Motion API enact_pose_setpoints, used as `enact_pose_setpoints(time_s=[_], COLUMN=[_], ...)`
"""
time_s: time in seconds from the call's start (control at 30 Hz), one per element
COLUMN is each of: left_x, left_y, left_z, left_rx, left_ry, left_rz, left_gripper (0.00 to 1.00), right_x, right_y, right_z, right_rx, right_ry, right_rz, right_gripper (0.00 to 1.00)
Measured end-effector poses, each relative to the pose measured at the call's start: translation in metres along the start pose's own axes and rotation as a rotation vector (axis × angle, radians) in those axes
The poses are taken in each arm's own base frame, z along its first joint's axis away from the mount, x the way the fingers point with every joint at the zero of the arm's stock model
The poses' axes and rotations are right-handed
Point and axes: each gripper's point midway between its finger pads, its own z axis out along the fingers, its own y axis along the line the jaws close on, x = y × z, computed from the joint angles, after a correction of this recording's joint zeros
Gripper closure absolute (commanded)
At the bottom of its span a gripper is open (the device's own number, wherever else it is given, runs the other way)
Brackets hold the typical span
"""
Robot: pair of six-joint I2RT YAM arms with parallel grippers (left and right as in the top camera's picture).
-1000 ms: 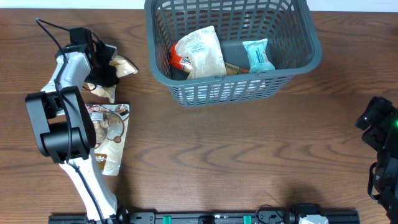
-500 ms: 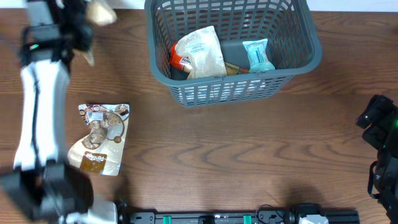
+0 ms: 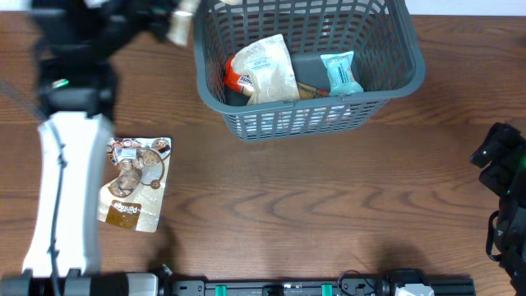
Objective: Pack container
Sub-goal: 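Carry the cream snack bag into the basket and open the left gripper, then lower the left gripper onto the brown mushroom bag and grasp it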
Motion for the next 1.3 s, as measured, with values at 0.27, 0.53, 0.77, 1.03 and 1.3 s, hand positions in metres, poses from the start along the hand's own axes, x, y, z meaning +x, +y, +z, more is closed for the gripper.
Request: enact_pose_setpoints(time_s=[0.27,0.53,0.77,1.03,1.3], left_x=[0.041,0.090,0.099,0.117,0.091], left_y=[-0.109,-0.146,-0.142,-0.070,0.069], left_z=[0.087,0.125,0.130,0.106,-0.100], left_rx=[0.349,0.420,0.388,0.064,-0.652], left_ry=[0.016,0.114,0.141,0.273,0.482], left_rz=[-0.116,-0.256,-0.309,-0.310,-0.389], left_gripper=[0.94,0.07,0.07,0.12,0.12], right_x=[0.003,0.006,0.009,0.009,0.008], right_y=[0.003,0.004,0.003,0.004,0.004], right_z=[0.000,0.000,0.000,0.000,0.000], right_rx=[-0.017,-0.024,-0.025,-0.027,-0.031], right_ry=[0.016,0.027,0.040,0.043,0.038], right_rz=[-0.004,-0.009,-0.017,-0.018,-0.014], right_gripper=[0.01,0.01,0.01,0.01,0.01])
